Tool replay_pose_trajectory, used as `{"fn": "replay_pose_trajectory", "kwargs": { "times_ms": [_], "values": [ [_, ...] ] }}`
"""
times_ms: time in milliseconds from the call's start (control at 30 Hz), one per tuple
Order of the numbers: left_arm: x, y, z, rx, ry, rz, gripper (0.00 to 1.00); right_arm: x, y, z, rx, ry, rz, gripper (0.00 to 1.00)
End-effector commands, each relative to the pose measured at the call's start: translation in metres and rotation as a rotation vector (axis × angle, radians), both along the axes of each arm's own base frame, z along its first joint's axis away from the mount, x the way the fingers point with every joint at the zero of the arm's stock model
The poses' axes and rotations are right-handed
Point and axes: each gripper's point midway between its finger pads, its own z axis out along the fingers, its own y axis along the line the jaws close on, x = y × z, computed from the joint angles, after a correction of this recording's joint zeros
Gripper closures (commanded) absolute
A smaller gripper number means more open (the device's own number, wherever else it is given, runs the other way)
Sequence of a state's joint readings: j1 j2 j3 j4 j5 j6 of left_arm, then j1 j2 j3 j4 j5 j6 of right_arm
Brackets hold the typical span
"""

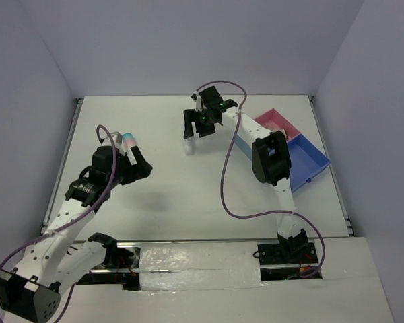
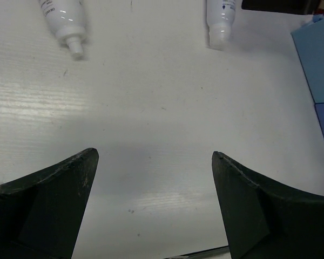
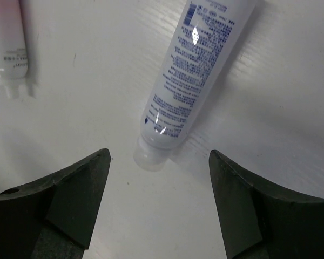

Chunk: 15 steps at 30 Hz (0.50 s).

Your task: Organize the makeup

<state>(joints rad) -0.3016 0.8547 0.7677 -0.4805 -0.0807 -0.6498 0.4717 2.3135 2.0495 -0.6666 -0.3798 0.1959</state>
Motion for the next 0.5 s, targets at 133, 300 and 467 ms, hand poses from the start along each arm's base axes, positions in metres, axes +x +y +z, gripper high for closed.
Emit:
{"fn": "replay_pose_trajectory", "kwargs": {
  "times_ms": [133, 300, 467],
  "values": [
    [-0.001, 0.003, 0.014, -0.069, -0.026, 0.074, 0.01, 0.039, 0.022, -0.001, -0.051, -0.113, -0.182, 0.19],
    [-0.003, 0.005, 0.017, -0.064, -0.022, 0.082, 0.01, 0.039, 0.029, -0.019, -0.091, -0.112, -0.217, 0.2],
    [-0.005, 0.006, 0.016, -0.056, -0.014, 0.079, 0.01, 0.034, 0.038, -0.033, -0.105, -0.097, -0.221, 0.22]
  ]
}}
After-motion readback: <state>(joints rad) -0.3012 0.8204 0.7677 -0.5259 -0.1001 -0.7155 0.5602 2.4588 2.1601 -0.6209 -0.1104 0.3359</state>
